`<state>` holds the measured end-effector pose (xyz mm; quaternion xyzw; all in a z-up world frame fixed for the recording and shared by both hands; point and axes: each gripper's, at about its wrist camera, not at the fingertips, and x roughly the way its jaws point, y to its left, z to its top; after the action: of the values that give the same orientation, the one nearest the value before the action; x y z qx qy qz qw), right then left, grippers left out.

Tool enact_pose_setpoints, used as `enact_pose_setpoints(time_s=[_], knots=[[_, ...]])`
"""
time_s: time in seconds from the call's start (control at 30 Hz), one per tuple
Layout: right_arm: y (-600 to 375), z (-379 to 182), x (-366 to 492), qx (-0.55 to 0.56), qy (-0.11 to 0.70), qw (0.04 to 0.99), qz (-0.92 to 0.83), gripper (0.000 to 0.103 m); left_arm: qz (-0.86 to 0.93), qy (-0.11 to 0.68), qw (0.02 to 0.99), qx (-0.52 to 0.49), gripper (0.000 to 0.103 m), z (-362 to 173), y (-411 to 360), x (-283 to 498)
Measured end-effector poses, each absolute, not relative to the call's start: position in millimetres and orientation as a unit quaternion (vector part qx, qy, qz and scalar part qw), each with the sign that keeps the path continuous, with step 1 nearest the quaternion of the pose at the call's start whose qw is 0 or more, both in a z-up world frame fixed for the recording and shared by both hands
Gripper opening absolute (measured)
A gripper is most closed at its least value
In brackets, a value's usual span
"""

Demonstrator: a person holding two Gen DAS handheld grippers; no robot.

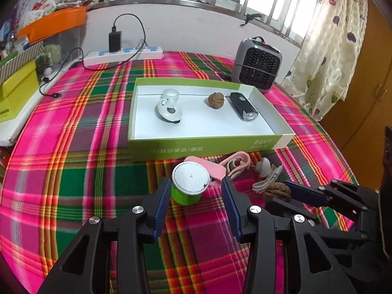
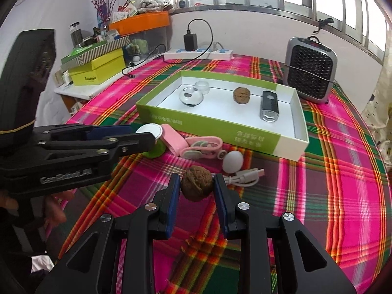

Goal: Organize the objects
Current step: 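Grasp the white-topped green spool with left gripper while right gripper grasps the walnut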

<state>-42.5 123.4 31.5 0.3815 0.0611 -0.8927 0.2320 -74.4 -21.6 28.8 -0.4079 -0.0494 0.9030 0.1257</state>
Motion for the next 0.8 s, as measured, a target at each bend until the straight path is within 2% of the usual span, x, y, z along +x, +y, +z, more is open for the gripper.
enact_pose_setpoints(time_s=[0.63,0.8], knots=[[128,30,-45,0.383,0.053,0.231,-0.893,0.029,0.899,-0.05,0.115,-0.42,0.04,18,-19,-95],[128,29,-46,0.384,0.053,0.23,-0.893,0.029,0.9,-0.054,0.114,-0.417,0.032,20,-22,-94]])
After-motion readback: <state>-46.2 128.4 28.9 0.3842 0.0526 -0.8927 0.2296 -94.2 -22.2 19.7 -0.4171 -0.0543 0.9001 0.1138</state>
